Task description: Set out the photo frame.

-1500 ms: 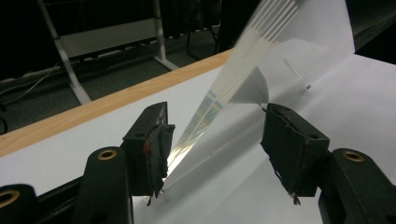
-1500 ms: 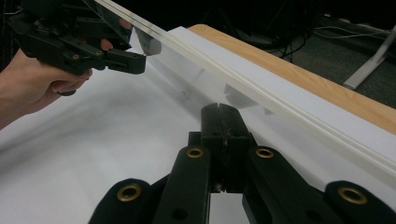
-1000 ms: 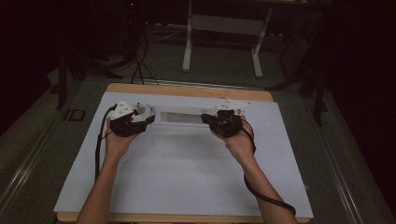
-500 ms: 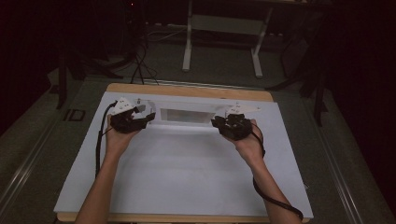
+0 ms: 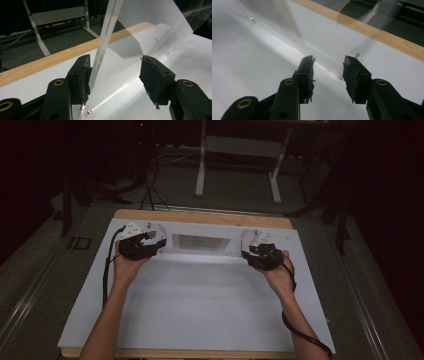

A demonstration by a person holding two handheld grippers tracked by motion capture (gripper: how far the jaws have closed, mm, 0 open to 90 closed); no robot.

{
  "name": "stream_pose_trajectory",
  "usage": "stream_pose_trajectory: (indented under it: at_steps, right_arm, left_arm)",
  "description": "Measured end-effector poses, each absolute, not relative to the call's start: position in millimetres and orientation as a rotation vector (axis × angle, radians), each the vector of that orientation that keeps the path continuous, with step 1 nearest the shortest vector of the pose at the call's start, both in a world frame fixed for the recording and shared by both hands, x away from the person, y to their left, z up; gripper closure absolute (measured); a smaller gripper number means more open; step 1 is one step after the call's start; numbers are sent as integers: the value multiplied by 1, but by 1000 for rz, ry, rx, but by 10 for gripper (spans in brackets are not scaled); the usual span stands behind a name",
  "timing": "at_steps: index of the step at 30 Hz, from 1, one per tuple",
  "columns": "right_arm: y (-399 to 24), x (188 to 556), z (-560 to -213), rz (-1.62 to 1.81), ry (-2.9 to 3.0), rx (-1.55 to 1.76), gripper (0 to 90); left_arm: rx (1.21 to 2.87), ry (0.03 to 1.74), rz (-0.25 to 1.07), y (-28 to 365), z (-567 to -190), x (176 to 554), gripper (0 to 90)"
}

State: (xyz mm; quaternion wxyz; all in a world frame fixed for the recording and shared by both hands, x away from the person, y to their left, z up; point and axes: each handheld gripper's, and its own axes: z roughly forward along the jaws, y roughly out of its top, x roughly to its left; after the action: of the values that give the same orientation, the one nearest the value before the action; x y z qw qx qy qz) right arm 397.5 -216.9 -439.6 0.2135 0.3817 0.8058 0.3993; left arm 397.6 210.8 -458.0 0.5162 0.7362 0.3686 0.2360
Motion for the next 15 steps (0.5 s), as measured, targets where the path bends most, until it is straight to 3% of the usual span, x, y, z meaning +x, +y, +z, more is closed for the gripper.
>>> stream_pose_trajectory:
  at_steps: [15]
  right_arm:
    - [-231,421,-450,1098,2221,1079,490]
  left_arm:
    - [1768,915,554,210,-455,403,424]
